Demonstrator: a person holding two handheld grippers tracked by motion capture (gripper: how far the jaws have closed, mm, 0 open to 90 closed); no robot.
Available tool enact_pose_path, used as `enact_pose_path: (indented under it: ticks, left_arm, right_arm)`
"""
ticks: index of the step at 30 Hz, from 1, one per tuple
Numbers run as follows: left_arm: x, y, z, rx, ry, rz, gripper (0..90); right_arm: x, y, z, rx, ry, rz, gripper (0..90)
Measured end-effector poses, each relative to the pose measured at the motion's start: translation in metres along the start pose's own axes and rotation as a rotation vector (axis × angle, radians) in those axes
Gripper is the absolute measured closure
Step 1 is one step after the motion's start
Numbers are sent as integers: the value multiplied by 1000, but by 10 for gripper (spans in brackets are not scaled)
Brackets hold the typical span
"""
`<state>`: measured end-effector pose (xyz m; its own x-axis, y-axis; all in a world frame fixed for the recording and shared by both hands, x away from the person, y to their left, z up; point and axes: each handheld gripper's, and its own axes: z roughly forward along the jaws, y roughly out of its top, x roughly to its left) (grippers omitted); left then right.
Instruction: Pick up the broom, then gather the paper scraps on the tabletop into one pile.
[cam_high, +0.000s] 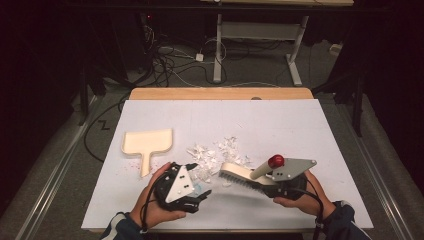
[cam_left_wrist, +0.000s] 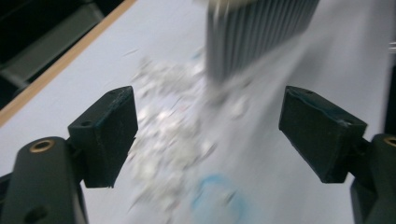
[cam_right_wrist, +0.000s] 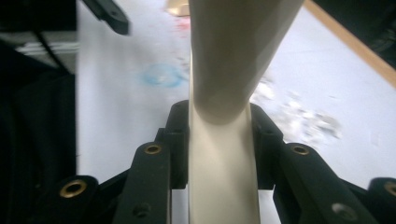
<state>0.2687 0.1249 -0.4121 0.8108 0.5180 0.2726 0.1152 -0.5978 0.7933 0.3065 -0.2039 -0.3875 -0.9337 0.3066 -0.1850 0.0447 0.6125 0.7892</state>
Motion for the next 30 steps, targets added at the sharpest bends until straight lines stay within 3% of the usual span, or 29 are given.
enact_pose_path:
  ticks: [1, 3, 5, 6, 11, 16, 21, 30]
  left_arm:
    - [2, -8, -4, 6, 19, -17, 172]
    - [6, -24, -10, 22, 68, -36, 172]
    - [10, -40, -15, 35, 95, -67, 172]
    - [11, -54, -18, 62, 135, -80, 172]
    - [12, -75, -26, 82, 171, -126, 172]
    - [12, -92, -34, 106, 166, -187, 177]
    - [11, -95, -35, 115, 177, -184, 181]
    - [11, -96, -30, 140, 155, -183, 181]
  right_arm:
    - [-6, -2, -4, 0, -55, 22, 678]
    - [-9, -3, -6, 5, -72, 29, 678]
    - [-17, -6, -11, 8, -131, 71, 678]
    - [-19, -8, -13, 10, -145, 76, 678]
    - [-27, -11, -17, 13, -197, 107, 678]
    - [-33, -15, -21, 27, -224, 136, 677]
    - [-38, -16, -25, 22, -251, 163, 677]
    - [-49, -21, -30, 38, -300, 200, 678]
